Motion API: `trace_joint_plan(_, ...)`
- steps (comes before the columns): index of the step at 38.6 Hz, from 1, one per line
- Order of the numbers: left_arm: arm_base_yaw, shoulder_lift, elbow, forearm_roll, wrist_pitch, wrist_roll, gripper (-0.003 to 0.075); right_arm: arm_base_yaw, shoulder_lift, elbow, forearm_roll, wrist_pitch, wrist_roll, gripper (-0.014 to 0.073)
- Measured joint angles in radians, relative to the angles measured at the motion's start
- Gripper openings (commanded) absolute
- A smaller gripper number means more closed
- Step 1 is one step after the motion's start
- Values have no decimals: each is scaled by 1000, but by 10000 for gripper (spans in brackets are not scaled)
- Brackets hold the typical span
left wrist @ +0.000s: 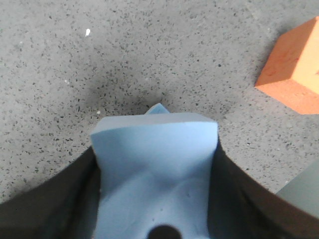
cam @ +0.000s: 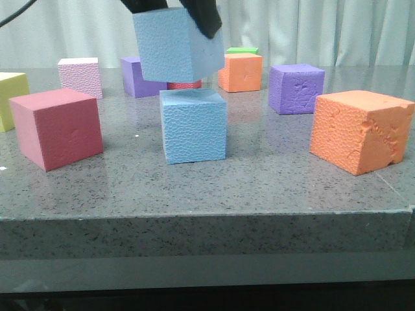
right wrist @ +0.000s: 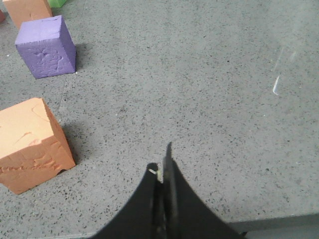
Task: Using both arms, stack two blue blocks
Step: 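Carry the held cube over the centre light blue cube and lower it on top, then open the left gripper and raise it away from the stack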
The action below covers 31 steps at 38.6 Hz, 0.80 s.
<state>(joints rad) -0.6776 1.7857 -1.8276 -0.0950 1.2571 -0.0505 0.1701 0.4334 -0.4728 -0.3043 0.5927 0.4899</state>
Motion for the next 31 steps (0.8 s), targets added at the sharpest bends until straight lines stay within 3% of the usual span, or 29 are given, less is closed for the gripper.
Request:
trace_joint_plan(8, 0, 28, 3, 0, -2, 0, 484, 0, 0, 0, 0, 2, 0, -67)
trace_joint_plan(13, 0, 33, 3, 0, -4, 0, 571, 0, 0, 0, 0, 2, 0, -67)
trace_joint_plan(25, 0, 35, -1, 0, -4, 0, 580, 0, 0, 0, 0, 2, 0, -67)
trace_joint_plan(31, 0, 35, -55, 0, -4, 2, 547, 0, 0, 0, 0, 2, 0, -67)
